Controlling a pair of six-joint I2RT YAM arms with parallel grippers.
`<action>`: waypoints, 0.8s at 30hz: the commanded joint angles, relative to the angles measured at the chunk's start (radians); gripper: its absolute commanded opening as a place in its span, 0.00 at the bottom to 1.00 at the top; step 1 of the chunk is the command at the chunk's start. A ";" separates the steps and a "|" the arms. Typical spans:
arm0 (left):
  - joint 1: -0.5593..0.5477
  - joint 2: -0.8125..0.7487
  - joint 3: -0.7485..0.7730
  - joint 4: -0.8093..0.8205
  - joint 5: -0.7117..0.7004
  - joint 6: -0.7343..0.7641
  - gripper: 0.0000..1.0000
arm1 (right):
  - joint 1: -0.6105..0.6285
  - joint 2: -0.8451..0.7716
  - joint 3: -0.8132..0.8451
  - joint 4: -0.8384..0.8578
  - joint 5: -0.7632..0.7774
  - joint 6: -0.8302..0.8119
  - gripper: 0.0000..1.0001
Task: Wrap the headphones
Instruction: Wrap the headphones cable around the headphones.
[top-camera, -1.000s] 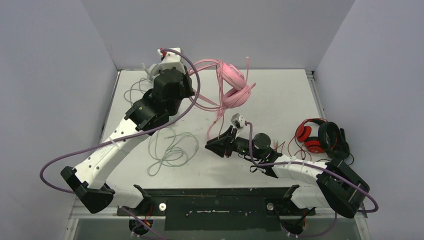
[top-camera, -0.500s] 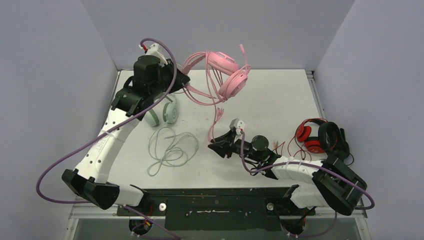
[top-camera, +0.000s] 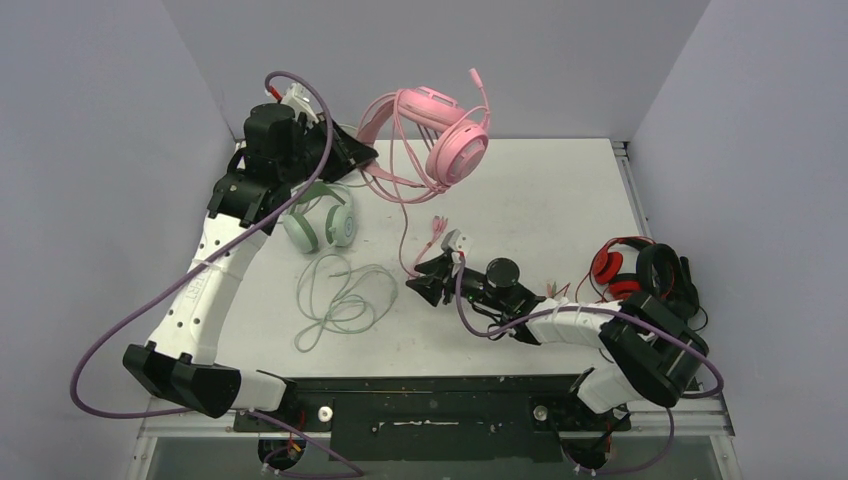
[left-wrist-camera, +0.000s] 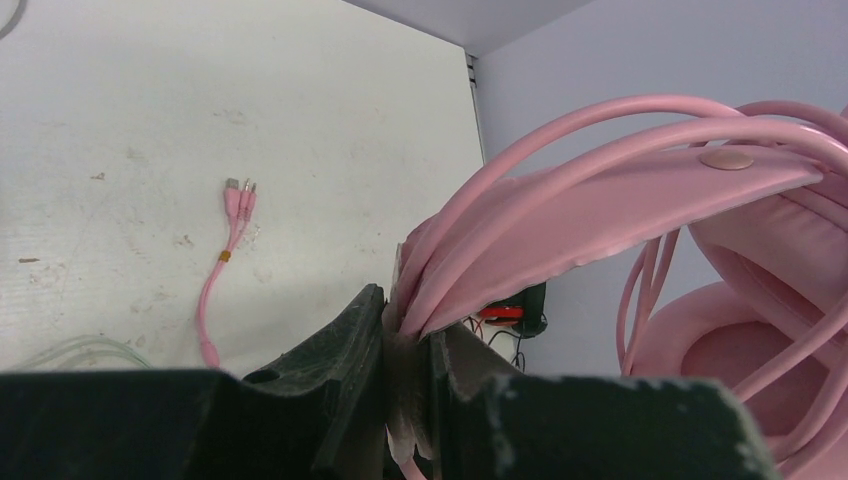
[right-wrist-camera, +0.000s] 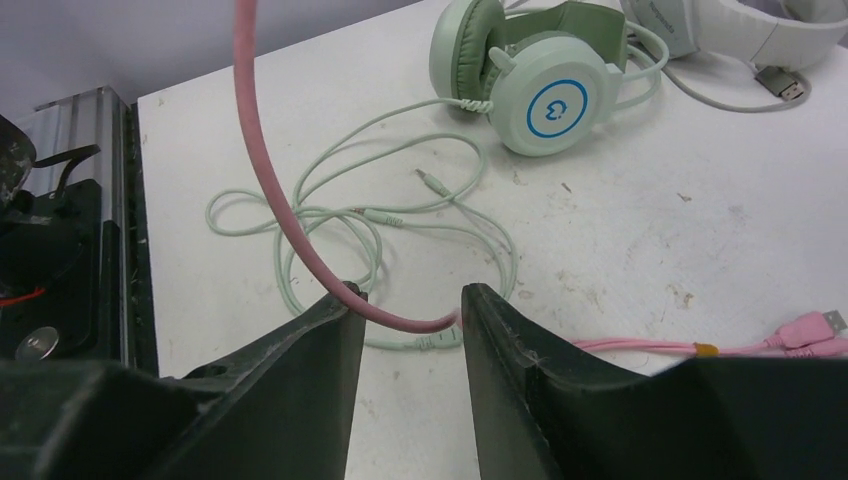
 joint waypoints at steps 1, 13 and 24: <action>0.014 -0.057 0.035 0.119 0.075 -0.060 0.00 | -0.006 0.047 0.079 0.045 -0.017 -0.066 0.41; 0.019 -0.064 0.078 0.008 -0.046 0.032 0.00 | -0.010 0.075 0.121 0.045 -0.027 -0.058 0.00; 0.025 -0.057 0.076 -0.059 -0.347 0.148 0.00 | -0.083 -0.179 -0.151 0.019 -0.001 0.079 0.00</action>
